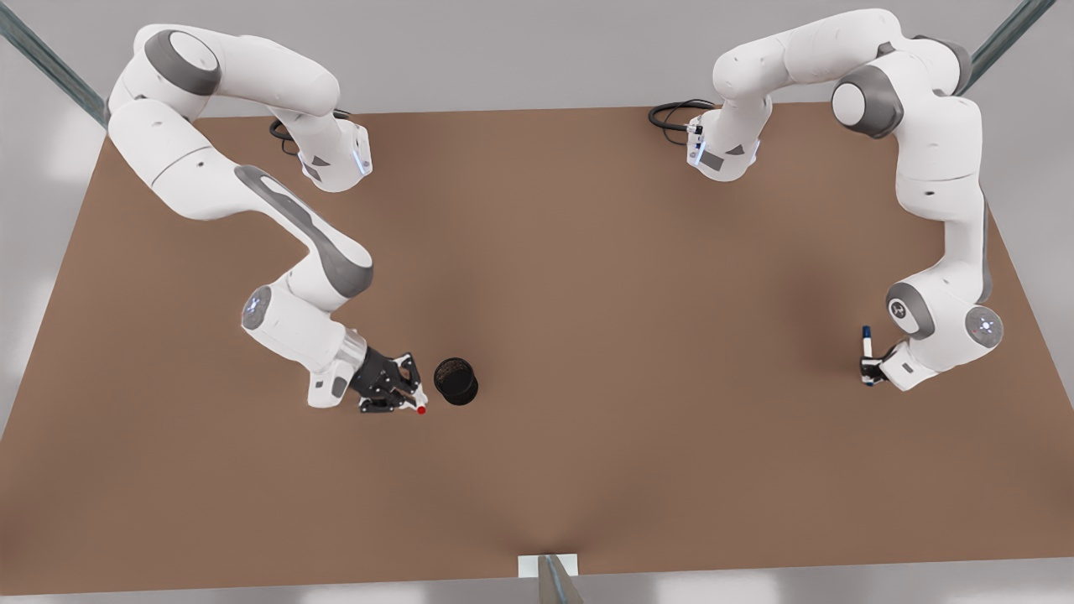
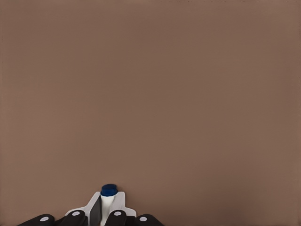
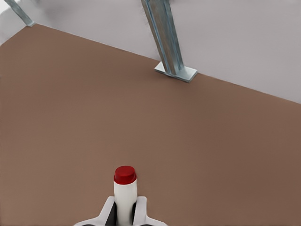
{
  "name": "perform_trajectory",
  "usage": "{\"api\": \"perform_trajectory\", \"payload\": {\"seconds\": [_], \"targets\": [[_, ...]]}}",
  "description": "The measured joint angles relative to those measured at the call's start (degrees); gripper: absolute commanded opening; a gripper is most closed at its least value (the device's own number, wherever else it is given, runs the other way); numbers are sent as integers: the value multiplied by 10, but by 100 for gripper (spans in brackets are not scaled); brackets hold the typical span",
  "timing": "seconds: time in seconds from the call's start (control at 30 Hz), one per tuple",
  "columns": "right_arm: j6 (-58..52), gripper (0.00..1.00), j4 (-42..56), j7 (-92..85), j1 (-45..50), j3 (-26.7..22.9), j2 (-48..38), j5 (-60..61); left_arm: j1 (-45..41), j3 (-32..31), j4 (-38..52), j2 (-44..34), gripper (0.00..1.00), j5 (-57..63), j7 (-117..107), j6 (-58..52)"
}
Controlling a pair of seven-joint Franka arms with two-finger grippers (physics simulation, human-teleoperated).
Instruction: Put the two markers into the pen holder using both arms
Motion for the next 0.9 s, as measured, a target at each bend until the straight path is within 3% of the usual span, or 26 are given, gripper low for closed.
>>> {"api": "perform_trajectory", "payload": {"seconds": [0.17, 0.27, 0.37, 0.6, 0.63, 0.73, 0.77, 0.87, 0.9], "targets": [[109, 28, -39, 3, 22, 2, 20, -2, -1, -67, 30, -31, 26, 0, 15, 0], [189, 28, -89, 4, 28, 2, 28, -4, 43, -124, 33, -54, 26, -6, 36, -12], [264, 28, -110, 6, 36, -4, 63, -23, 93, -163, 44, -77, 25, -26, 68, -59], [363, 29, -122, 10, 31, -22, 103, -91, 104, -261, 81, -92, 24, -129, 206, -210], [372, 38, -132, 10, 23, -22, 104, -99, 106, -263, 84, -92, 24, -156, 236, -230], [394, 40, -162, 11, 1, -24, 104, -130, 114, -265, 93, -90, 24, -231, 331, -293], [400, 86, -170, 11, 0, -30, 105, -142, 112, -266, 94, -90, 24, -252, 363, -309], [405, 92, -164, 13, -9, -31, 102, -165, 111, -284, 96, -90, 24, -294, 450, -347], [377, 98, -127, 14, -28, -6, 96, -171, 112, -295, 97, -90, 24, -302, 477, -357]]}}
